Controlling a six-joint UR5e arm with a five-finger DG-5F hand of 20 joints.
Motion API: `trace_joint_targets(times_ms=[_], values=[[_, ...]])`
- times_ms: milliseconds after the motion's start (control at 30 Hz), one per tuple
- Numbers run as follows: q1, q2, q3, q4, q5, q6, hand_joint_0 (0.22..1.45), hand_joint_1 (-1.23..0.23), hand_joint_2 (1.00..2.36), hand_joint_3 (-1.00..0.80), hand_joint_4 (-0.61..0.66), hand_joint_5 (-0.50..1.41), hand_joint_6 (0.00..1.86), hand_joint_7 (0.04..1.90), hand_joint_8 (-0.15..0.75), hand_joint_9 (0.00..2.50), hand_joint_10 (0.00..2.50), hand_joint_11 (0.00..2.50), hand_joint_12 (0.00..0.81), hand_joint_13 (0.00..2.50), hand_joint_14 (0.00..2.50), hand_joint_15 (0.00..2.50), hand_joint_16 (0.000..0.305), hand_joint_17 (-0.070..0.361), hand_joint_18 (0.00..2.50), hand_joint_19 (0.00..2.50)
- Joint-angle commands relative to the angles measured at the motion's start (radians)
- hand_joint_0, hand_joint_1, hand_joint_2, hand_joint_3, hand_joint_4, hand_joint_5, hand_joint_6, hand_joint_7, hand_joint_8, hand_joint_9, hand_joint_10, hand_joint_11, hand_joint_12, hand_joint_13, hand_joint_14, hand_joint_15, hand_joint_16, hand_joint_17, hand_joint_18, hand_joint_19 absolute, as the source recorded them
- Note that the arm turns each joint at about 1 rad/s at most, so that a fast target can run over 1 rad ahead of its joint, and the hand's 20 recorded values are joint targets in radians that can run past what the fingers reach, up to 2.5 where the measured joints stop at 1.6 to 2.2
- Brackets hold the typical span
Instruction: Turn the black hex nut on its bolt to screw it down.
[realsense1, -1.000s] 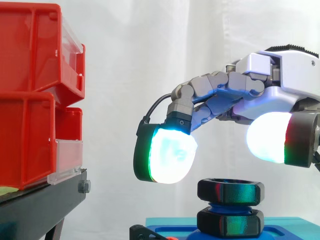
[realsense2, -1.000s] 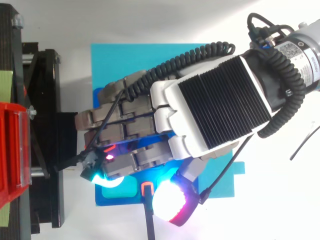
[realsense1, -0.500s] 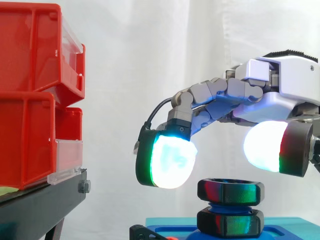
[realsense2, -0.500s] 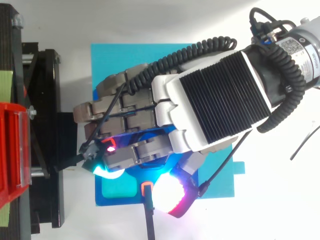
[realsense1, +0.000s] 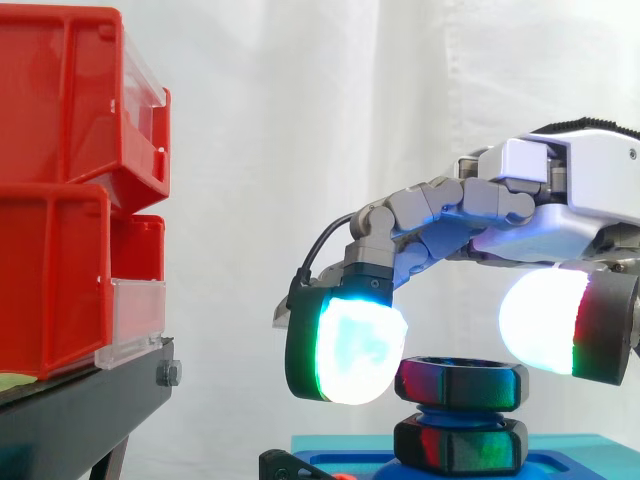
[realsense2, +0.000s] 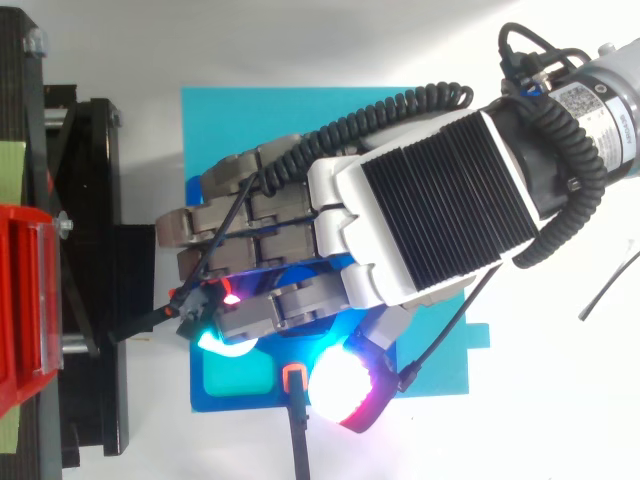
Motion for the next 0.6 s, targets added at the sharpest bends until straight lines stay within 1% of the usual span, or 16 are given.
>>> trace_joint_targets(times_ms=[0,67,133,400,567], values=[[0.0,0.0,-0.001,0.002,0.0,0.0,0.51,-0.33,1.0,-0.5,0.32,-0.02,0.5,1.05,0.282,0.63,0.01,0.23,0.318,0.43,0.01,0.15,0.054,0.122,0.38,0.54],[0.0,0.0,-0.001,0.002,0.0,0.0,0.51,-0.33,1.0,-0.5,0.32,-0.02,0.5,1.07,0.283,0.66,0.01,0.23,0.317,0.44,0.01,0.14,0.054,0.122,0.38,0.54],[0.0,0.0,0.0,0.005,0.0,0.0,0.51,-0.33,1.0,-0.5,0.32,-0.01,0.5,1.12,0.287,0.72,0.01,0.18,0.314,0.46,0.01,0.14,0.054,0.122,0.4,0.54],[-0.007,0.0,-0.001,0.005,-0.002,0.002,0.51,-0.33,1.0,-0.5,0.29,0.01,0.5,1.24,0.296,0.78,0.01,0.19,0.309,0.48,0.01,0.14,0.054,0.121,0.43,0.54],[-0.011,0.0,-0.001,0.005,-0.003,0.002,0.51,-0.34,1.0,-0.5,0.29,0.01,0.5,1.24,0.301,0.78,0.01,0.2,0.309,0.49,0.01,0.14,0.054,0.121,0.43,0.54]])
